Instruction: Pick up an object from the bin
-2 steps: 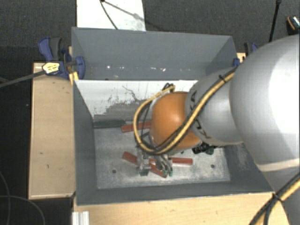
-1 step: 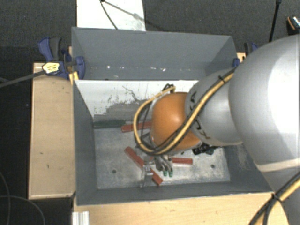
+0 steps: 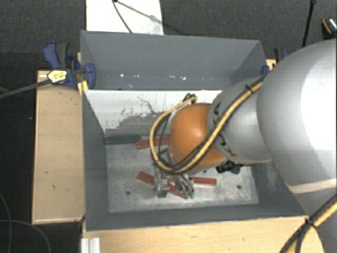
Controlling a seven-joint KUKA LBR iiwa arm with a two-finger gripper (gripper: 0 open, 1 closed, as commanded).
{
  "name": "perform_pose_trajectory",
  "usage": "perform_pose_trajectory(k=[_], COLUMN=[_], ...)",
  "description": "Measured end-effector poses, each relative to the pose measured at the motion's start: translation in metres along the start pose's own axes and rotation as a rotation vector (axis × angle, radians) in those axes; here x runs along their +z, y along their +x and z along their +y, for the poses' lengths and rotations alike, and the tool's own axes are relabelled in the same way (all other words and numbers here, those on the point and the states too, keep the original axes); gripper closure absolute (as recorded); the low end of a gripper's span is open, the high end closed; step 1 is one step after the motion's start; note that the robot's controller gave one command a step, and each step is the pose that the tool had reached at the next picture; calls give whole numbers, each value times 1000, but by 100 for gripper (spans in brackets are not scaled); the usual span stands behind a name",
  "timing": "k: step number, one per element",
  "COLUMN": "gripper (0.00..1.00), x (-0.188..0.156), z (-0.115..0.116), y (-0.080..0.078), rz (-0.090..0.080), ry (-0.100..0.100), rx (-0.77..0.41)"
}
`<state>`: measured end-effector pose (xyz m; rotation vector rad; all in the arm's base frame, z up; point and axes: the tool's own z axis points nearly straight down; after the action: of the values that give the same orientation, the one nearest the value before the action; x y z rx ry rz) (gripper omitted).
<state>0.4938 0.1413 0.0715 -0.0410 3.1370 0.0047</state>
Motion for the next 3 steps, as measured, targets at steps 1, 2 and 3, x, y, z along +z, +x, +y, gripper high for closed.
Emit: perform_pose_trajectory(k=[1, 2, 3], gripper=[0, 100, 0], x=[1, 0, 1], z=[0, 0, 0], y=[1, 0, 1], rz=[3, -1, 3], ry=[1, -1, 1], rx=[0, 3, -3])
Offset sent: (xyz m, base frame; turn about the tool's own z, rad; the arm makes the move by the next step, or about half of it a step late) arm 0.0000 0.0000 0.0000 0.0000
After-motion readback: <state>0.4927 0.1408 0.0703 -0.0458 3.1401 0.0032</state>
